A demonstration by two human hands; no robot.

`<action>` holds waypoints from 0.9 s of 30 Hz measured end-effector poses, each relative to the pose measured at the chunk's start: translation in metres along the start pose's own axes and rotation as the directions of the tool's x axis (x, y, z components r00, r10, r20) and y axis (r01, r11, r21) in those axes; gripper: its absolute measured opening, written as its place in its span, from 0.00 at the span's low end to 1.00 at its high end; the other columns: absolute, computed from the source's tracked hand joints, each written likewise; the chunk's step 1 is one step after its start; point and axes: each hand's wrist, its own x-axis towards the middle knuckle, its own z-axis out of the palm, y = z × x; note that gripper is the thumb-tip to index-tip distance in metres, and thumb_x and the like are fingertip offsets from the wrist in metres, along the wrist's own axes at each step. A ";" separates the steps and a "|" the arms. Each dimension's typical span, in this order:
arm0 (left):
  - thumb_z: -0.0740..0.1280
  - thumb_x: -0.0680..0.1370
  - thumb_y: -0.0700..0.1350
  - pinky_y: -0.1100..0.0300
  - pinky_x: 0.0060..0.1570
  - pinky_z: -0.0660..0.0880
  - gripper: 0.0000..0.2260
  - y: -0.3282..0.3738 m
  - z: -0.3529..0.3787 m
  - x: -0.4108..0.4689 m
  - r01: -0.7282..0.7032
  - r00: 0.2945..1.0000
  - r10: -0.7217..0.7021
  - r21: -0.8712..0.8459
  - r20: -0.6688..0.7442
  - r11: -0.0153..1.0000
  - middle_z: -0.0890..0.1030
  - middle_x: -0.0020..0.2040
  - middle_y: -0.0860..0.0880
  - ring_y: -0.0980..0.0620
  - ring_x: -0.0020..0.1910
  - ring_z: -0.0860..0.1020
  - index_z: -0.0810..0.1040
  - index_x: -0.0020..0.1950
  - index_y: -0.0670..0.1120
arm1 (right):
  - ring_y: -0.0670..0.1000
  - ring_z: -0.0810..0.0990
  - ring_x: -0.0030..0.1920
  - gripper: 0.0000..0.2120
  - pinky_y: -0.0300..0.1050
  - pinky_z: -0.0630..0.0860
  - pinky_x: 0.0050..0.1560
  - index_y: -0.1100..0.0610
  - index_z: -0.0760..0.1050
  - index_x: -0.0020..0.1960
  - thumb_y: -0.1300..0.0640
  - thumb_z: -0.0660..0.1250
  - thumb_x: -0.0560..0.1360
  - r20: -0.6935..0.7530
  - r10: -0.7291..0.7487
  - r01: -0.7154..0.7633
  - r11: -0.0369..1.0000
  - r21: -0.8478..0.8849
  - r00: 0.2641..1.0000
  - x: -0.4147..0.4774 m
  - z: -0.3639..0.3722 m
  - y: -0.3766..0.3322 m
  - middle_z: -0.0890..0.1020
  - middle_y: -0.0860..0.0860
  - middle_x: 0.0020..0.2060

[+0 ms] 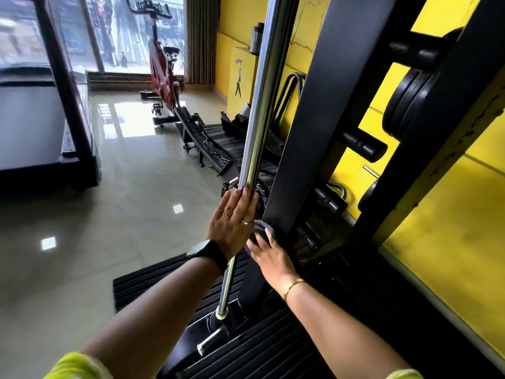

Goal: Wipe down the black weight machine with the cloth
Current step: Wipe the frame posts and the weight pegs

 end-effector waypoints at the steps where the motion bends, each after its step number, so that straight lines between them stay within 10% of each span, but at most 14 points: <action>1: 0.63 0.78 0.40 0.50 0.76 0.52 0.34 -0.001 0.000 -0.001 -0.002 1.000 0.002 -0.002 -0.005 1.000 0.46 0.80 0.41 0.45 0.79 0.49 0.49 0.79 0.40 | 0.59 0.47 0.77 0.27 0.65 0.38 0.71 0.55 0.53 0.78 0.53 0.54 0.82 0.020 -0.015 0.016 1.000 -0.006 1.000 -0.007 0.002 0.001 0.46 0.54 0.78; 5: 0.65 0.75 0.39 0.49 0.76 0.53 0.37 0.001 0.004 -0.008 0.025 1.000 -0.025 -0.009 -0.003 1.000 0.47 0.80 0.43 0.45 0.79 0.49 0.49 0.80 0.41 | 0.54 0.69 0.69 0.21 0.58 0.52 0.73 0.51 0.77 0.65 0.58 0.61 0.74 -0.301 0.140 -0.100 0.985 0.143 0.943 -0.022 -0.004 0.018 0.69 0.48 0.72; 8: 0.65 0.76 0.40 0.48 0.76 0.55 0.35 0.000 0.009 -0.015 0.044 0.999 -0.044 -0.026 -0.002 0.999 0.52 0.79 0.41 0.46 0.79 0.50 0.52 0.79 0.41 | 0.56 0.70 0.68 0.20 0.59 0.57 0.70 0.56 0.75 0.67 0.60 0.58 0.76 -0.457 0.311 -0.226 0.946 0.232 0.833 -0.014 -0.012 0.032 0.71 0.50 0.70; 16: 0.61 0.80 0.43 0.47 0.73 0.60 0.25 -0.003 0.015 -0.024 -0.014 1.000 0.014 -0.047 -0.002 0.999 0.60 0.72 0.41 0.42 0.70 0.63 0.59 0.76 0.43 | 0.55 0.73 0.67 0.18 0.56 0.64 0.71 0.48 0.79 0.62 0.51 0.65 0.73 -0.254 0.160 -0.111 0.975 0.195 0.954 0.035 -0.005 0.001 0.78 0.50 0.63; 21: 0.57 0.81 0.45 0.48 0.76 0.55 0.29 -0.007 0.018 -0.030 -0.027 1.000 0.027 -0.021 -0.001 0.999 0.54 0.78 0.41 0.44 0.78 0.54 0.51 0.80 0.42 | 0.59 0.46 0.77 0.24 0.60 0.33 0.70 0.54 0.56 0.77 0.56 0.53 0.82 0.127 -0.066 0.048 0.989 0.140 0.990 0.013 0.011 -0.014 0.51 0.52 0.78; 27: 0.56 0.82 0.46 0.49 0.76 0.53 0.28 -0.006 0.022 -0.033 -0.019 0.999 0.016 -0.076 -0.037 0.997 0.53 0.79 0.42 0.46 0.77 0.55 0.50 0.80 0.42 | 0.57 0.70 0.68 0.16 0.60 0.61 0.71 0.52 0.80 0.61 0.58 0.69 0.73 -0.305 0.215 -0.158 0.967 0.199 0.928 -0.017 0.001 0.010 0.69 0.52 0.69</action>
